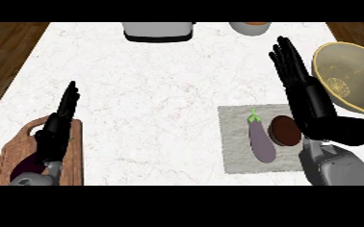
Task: Pick the cupcake from the placemat and place it in the bowl
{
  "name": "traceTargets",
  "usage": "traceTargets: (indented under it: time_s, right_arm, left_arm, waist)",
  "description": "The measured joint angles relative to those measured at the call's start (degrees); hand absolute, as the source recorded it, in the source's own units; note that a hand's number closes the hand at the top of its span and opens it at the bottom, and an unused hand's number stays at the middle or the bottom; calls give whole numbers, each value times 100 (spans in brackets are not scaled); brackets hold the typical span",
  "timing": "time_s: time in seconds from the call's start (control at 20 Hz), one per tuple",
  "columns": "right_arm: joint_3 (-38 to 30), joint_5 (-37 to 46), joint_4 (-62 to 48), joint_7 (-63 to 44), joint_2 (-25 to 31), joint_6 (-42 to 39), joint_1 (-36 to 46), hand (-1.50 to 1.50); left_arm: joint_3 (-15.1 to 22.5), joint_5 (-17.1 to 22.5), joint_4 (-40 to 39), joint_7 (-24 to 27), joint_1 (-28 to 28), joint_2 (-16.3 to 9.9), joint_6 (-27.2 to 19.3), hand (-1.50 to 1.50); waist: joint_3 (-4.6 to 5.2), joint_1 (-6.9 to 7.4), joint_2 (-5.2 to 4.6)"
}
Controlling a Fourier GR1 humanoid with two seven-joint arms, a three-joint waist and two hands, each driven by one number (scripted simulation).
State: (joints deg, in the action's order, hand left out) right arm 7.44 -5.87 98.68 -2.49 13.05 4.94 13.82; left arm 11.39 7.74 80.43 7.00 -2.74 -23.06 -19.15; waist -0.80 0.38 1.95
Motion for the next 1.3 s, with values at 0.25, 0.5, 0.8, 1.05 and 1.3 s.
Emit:
traceTargets:
  time_s: [0.25, 0.5, 0.8, 1.05, 1.3]
  right_arm:
    - [-519, 94, 99, 80, 129, 347, -519, 150]
    - [-922, 934, -533, 116, 579, 867, -1162, -150]
    - [-949, 1437, -1336, 696, 536, 1108, -1293, -150]
    - [-613, 2219, -1324, -156, 1275, 691, -1105, -150]
    - [-164, 2669, -1256, -1566, 2136, -498, -737, -150]
  left_arm:
    - [304, 98, 366, -28, -131, 71, 507, 0]
    - [781, 266, 684, -296, -378, 297, 1004, 0]
    - [879, 428, 721, -580, -668, 461, 1472, 0]
    - [860, 494, 748, -741, -783, 507, 1611, 0]
    - [895, 449, 744, -766, -827, 540, 1642, 0]
  waist:
    - [54, -144, -124]
    - [85, -255, -195]
    - [78, -89, -204]
    - [88, -39, -198]
    - [107, 39, -201]
